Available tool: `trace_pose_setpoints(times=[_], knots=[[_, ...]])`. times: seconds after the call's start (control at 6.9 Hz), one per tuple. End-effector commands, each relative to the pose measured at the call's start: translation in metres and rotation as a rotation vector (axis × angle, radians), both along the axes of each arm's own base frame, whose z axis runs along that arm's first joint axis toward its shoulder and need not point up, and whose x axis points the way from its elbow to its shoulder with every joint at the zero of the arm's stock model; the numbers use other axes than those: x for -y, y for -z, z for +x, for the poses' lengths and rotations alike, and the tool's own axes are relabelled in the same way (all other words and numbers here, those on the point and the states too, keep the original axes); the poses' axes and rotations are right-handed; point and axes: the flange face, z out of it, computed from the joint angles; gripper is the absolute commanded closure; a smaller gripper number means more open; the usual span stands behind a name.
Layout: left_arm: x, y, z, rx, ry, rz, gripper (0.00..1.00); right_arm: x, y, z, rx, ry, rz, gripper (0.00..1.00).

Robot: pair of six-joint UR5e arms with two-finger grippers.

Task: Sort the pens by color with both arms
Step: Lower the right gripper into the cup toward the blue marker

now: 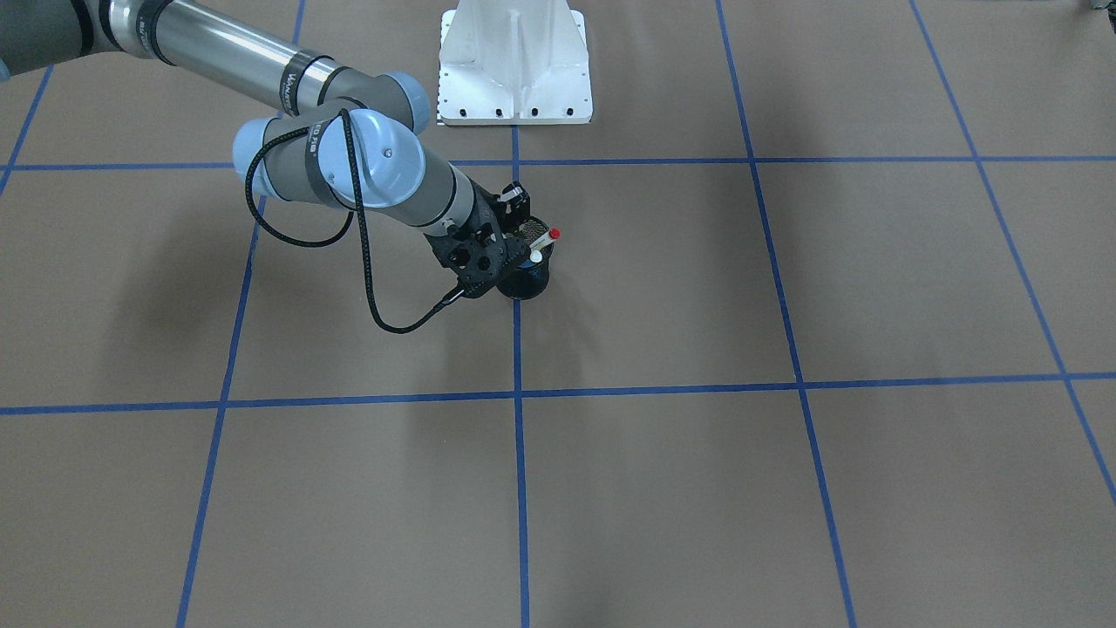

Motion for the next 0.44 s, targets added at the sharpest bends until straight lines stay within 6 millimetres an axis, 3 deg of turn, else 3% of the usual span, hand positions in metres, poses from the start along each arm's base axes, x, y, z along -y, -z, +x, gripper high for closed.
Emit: trace_pose_setpoints(times=[0.0, 0.29], knots=[[0.0, -0.0001, -0.0001, 0.001, 0.0, 0.0, 0.01, 0.0017, 0.0045, -0.0006, 0.003, -0.003, 0.004, 0.57], [0.0, -0.0001, -0.0001, 0.001, 0.0, 0.0, 0.01, 0.003, 0.0052, -0.002, 0.001, -0.004, 0.003, 0.57]])
